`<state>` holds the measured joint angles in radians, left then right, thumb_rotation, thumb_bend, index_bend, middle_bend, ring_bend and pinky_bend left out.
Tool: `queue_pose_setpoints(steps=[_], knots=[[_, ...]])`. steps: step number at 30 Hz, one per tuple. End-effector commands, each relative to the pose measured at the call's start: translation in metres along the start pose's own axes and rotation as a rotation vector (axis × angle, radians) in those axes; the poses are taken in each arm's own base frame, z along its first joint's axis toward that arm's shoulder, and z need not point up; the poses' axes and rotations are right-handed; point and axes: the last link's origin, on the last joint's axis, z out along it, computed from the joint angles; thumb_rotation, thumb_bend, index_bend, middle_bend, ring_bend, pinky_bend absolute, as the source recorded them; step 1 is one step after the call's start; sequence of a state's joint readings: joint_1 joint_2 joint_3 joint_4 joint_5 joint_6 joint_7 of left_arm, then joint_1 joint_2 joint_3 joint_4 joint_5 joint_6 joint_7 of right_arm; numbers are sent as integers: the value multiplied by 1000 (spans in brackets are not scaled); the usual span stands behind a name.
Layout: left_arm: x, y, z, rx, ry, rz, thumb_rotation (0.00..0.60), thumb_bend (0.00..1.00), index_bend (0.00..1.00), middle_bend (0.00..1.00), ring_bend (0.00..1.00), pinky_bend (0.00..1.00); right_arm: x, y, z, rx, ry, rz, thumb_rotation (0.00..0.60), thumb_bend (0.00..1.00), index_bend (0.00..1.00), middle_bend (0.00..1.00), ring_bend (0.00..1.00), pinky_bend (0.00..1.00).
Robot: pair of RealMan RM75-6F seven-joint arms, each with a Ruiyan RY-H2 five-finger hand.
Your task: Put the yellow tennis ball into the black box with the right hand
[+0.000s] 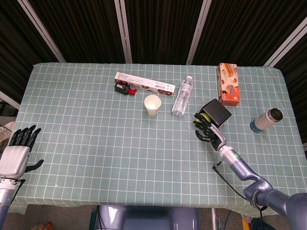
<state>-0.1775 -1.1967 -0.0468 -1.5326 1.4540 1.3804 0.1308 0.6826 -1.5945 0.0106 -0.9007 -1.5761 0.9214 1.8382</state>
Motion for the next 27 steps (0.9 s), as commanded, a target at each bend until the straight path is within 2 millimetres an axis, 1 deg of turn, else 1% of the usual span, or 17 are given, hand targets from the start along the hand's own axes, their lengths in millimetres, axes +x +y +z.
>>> queue_pose_setpoints(steps=[1, 5, 14, 18, 23, 27], knots=[[0, 0, 1, 2, -2, 1, 600, 151, 0, 0, 0, 11, 3, -1, 1, 11, -5, -70, 600, 568, 0, 0, 0, 0], [-1, 0, 1, 4, -4, 2, 600, 150, 0, 0, 0, 11, 7, -1, 1, 25, -2, -151, 600, 567, 0, 0, 0, 0], [-1, 0, 2, 7, -8, 3, 600, 150, 0, 0, 0, 11, 13, 4, -3, 83, 32, -448, 600, 567, 0, 0, 0, 0], [-2, 0, 1, 5, -9, 5, 600, 150, 0, 15, 0, 11, 13, 10, -5, 109, 55, -601, 600, 567, 0, 0, 0, 0], [-1, 1, 1, 6, -10, 5, 600, 150, 0, 20, 0, 11, 12, 17, -6, 134, 86, -753, 600, 567, 0, 0, 0, 0], [-1, 1, 0, 3, -9, 2, 600, 150, 0, 20, 0, 11, 9, 23, -11, 148, 87, -787, 600, 569, 0, 0, 0, 0]])
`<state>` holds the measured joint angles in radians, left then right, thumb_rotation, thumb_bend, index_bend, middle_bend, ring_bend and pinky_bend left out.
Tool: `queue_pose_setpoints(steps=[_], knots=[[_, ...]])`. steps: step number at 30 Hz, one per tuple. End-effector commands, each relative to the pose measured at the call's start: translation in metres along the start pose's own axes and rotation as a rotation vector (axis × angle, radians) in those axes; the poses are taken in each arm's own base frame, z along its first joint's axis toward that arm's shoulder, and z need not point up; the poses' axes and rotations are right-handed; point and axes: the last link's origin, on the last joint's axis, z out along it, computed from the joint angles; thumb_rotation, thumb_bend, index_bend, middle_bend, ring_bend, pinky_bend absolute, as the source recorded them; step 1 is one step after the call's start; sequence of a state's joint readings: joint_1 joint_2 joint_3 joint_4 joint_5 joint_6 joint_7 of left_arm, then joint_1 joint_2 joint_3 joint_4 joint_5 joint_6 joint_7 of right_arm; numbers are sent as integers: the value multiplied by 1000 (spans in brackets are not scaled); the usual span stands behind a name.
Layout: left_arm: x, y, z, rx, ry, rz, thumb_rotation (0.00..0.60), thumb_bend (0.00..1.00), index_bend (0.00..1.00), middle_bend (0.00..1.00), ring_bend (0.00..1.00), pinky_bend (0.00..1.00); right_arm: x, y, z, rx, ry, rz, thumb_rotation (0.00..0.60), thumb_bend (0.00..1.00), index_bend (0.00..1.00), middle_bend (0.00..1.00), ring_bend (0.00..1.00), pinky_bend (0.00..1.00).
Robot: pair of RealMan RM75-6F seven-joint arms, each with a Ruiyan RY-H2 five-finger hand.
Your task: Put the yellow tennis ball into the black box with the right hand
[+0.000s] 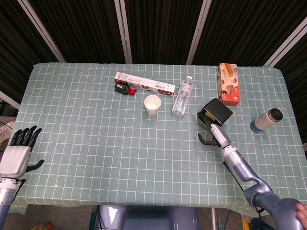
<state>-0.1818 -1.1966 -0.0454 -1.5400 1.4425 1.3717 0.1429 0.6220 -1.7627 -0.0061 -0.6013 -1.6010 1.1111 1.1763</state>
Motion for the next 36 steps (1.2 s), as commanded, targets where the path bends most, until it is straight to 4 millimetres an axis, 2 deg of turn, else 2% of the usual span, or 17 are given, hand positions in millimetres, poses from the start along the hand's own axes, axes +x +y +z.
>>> queue_pose_setpoints(steps=[1, 5, 8, 13, 18, 22, 25, 29, 32, 36], knots=[[1, 0, -1, -4, 1, -3, 600, 150, 0, 21, 0, 11, -10, 0, -11, 27, -1, 11, 600, 569, 0, 0, 0, 0], [4, -1, -5, -11, 6, -11, 600, 150, 0, 24, 0, 11, -19, -9, -38, 93, -43, 96, 600, 570, 0, 0, 0, 0], [8, -2, -9, -21, 14, -20, 600, 150, 0, 29, 0, 11, -26, -21, -70, 141, -92, 130, 600, 572, 0, 0, 0, 0], [14, -1, -16, -56, 29, -35, 600, 151, 0, 32, 0, 11, -18, -46, -113, 205, -71, 20, 600, 560, 0, 0, 0, 0], [16, 1, -22, -81, 16, -43, 600, 145, 0, 26, 0, 11, 13, -63, -152, 155, 156, -418, 600, 428, 0, 0, 0, 0], [16, 4, -27, -92, 1, -28, 600, 137, 0, 13, 0, 11, 42, -67, -198, -92, 315, -872, 600, 344, 0, 0, 0, 0], [14, 8, -32, -109, -12, -16, 600, 138, 0, 7, 0, 11, 43, -78, -227, -184, 375, -890, 600, 339, 0, 0, 0, 0], [13, 12, -37, -129, -14, -11, 600, 138, 0, 1, 0, 11, 53, -79, -243, -218, 366, -850, 600, 337, 0, 0, 0, 0], [14, 12, -38, -127, -11, -10, 600, 137, 0, 0, 0, 11, 58, -76, -244, -239, 369, -845, 600, 325, 0, 0, 0, 0], [14, 12, -38, -127, -3, -8, 600, 137, 0, 0, 0, 11, 61, -73, -242, -248, 359, -833, 600, 261, 0, 0, 0, 0]])
